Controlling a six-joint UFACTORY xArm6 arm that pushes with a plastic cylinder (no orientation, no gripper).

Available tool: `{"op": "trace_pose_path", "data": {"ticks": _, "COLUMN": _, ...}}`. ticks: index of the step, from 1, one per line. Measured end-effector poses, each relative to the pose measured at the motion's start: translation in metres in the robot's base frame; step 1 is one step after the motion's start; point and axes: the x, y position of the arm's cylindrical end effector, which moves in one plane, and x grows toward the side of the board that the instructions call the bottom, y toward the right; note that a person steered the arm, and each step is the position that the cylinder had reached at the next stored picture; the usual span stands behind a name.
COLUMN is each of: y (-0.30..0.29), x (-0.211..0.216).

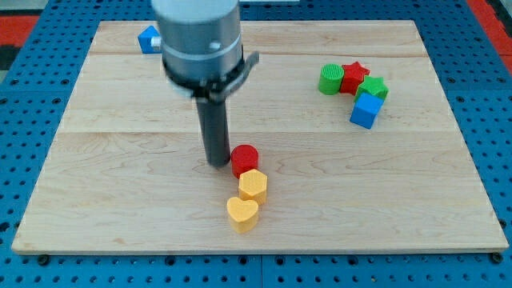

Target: Place the yellow heart to the right side of the blue triangle

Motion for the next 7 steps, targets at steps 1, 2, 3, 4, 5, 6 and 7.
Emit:
{"op": "trace_pose_path", "data": {"ticks": 1, "y": 0.0, "x": 0.048}}
{"op": "trace_pose_path", "data": {"ticks": 2, "y": 0.005, "x": 0.073}}
{"op": "trace_pose_path", "data": {"ticks": 3, "y": 0.011, "x": 0.075}}
{"op": "trace_pose_path", "data": {"ticks": 4, "y": 0.017, "x": 0.075}}
{"op": "trace_pose_path", "data": {"ticks": 5, "y": 0.042, "x": 0.077}}
{"op": "trace_pose_path", "data": {"ticks": 6, "y": 0.071, "x": 0.075}}
{"op": "trace_pose_path", "data": {"ticks": 7, "y": 0.101, "x": 0.062}}
